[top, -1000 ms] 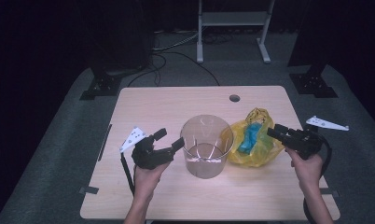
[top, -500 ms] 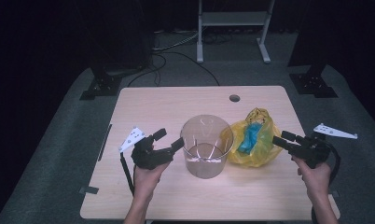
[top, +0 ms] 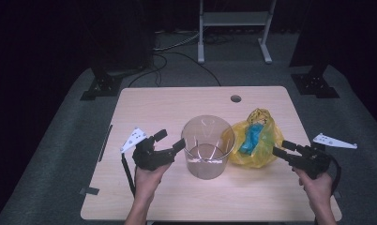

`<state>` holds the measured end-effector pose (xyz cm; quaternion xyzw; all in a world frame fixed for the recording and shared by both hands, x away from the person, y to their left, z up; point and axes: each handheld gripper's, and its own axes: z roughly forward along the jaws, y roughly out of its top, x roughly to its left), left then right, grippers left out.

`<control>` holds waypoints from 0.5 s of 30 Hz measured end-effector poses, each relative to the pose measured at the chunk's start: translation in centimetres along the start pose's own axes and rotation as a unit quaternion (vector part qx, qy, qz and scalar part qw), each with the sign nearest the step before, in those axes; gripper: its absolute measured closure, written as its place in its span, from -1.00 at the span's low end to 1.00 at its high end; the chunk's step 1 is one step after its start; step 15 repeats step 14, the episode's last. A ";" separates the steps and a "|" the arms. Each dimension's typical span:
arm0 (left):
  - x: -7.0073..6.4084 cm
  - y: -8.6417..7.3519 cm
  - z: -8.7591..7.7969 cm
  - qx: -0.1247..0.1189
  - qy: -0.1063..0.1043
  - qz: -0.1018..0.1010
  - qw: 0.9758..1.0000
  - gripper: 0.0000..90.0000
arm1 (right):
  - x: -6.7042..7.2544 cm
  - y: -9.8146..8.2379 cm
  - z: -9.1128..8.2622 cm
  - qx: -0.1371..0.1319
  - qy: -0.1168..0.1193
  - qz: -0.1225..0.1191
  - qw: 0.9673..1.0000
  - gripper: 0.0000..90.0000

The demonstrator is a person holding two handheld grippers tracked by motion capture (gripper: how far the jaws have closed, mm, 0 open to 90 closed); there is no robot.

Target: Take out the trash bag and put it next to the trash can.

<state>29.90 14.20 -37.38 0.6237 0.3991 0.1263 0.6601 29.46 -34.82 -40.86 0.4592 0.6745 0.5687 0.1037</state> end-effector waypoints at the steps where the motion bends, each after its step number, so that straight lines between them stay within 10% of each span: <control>1: 0.0 0.0 0.0 0.000 0.000 0.000 1.000 -0.85 | 0.0 -0.2 0.0 0.000 0.000 0.000 1.000 -0.34; 15: -0.1 0.1 0.0 0.000 0.000 0.002 1.000 -0.85 | 0.2 -1.9 -0.8 0.001 0.001 0.011 1.000 -0.43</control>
